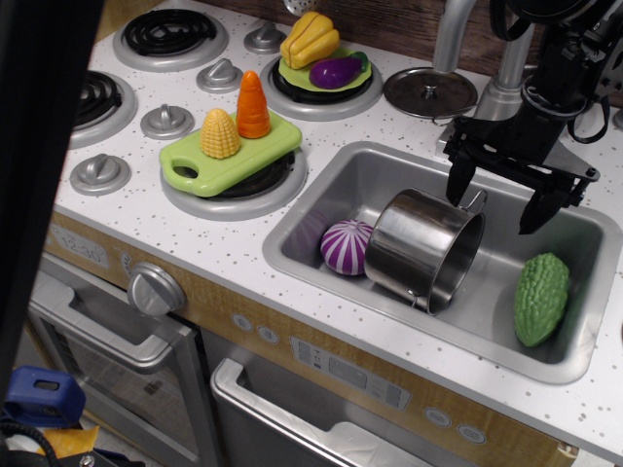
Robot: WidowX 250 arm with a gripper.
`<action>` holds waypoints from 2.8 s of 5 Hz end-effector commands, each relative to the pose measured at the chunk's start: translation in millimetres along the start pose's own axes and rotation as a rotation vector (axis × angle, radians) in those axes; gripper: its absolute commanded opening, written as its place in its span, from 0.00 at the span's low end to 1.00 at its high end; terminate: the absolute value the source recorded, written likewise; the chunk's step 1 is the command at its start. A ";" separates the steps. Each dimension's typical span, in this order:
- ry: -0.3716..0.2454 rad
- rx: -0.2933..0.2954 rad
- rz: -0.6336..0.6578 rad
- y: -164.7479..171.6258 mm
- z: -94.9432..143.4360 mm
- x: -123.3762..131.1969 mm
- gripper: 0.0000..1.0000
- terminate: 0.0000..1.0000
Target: Flip pot upright in sink
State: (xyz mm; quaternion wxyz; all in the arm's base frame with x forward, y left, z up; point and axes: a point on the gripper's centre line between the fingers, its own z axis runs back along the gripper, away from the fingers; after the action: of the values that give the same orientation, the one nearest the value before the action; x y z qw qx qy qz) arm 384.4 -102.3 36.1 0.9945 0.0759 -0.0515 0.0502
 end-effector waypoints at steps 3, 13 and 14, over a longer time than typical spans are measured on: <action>0.024 0.158 -0.086 -3.6 0.4 2.8 1.00 0.00; 0.028 0.145 -0.156 36.5 -16.5 -6.7 1.00 0.00; 0.016 0.007 -0.095 42.1 -23.5 -8.2 1.00 0.00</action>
State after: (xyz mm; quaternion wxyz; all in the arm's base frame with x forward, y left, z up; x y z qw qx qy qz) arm 359.2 -51.5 -20.2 0.9976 0.0680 0.0046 0.0128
